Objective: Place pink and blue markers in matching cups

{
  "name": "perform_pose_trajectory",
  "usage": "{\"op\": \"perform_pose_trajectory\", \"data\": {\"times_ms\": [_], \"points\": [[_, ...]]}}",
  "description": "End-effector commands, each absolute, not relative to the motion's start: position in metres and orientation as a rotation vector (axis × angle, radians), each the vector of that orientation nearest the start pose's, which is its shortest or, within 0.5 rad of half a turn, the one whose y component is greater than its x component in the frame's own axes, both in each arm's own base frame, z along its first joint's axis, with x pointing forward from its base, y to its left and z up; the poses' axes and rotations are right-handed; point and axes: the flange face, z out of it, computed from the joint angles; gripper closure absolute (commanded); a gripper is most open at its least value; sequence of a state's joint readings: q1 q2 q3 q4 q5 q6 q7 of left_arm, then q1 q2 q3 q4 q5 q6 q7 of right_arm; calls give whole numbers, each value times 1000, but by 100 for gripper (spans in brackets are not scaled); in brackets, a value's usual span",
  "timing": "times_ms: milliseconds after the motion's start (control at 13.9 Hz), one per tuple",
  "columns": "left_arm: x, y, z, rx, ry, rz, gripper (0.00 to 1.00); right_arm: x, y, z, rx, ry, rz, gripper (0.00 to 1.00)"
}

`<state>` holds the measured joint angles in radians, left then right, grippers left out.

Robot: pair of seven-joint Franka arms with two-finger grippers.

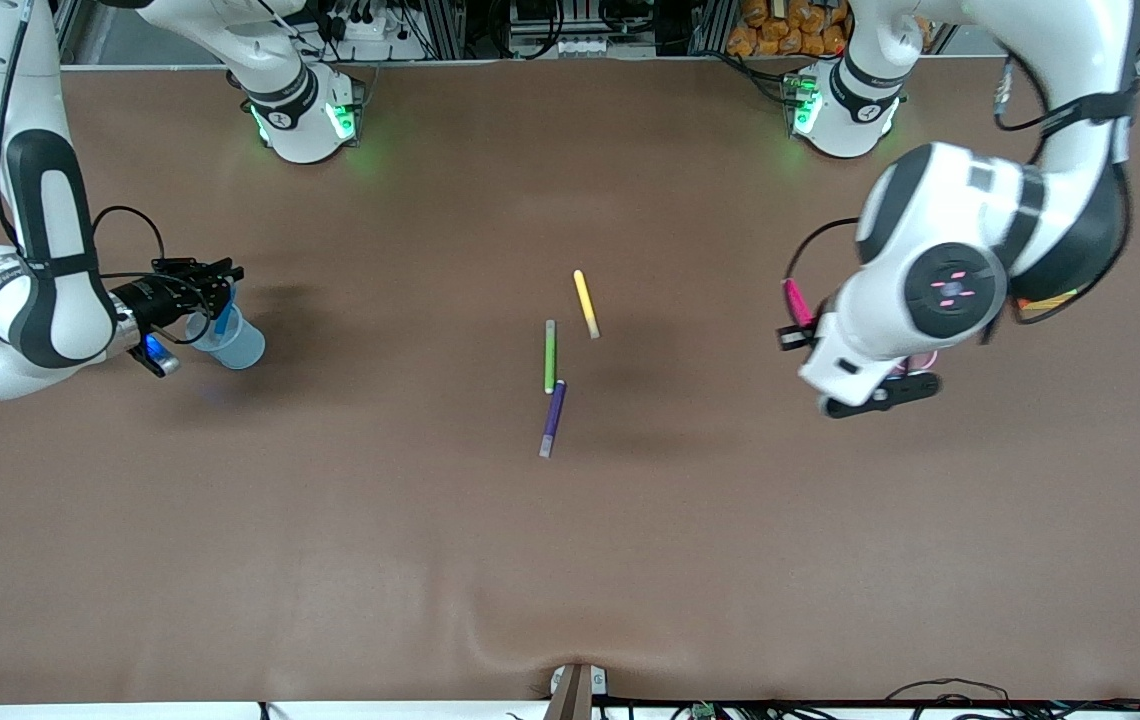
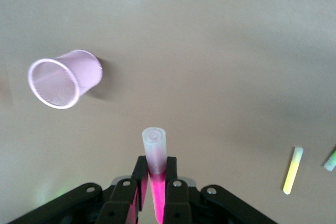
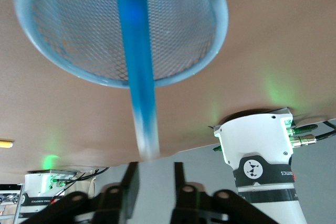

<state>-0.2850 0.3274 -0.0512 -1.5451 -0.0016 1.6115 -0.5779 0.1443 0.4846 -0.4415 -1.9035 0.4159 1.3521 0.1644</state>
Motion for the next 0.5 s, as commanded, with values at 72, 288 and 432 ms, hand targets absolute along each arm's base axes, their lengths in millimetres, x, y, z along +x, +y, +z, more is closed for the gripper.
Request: {"op": "perform_pose_trajectory", "data": {"times_ms": [72, 288, 432], "points": [[568, -141, 460, -3056, -316, 229, 100, 520, -92, 264, -2451, 796, 1266, 0], [553, -120, 453, -3078, -308, 150, 100, 547, -84, 318, -2510, 734, 1278, 0], [549, -113, 448, -3081, -291, 100, 100, 566, -71, 361, -2569, 657, 1256, 0]]}}
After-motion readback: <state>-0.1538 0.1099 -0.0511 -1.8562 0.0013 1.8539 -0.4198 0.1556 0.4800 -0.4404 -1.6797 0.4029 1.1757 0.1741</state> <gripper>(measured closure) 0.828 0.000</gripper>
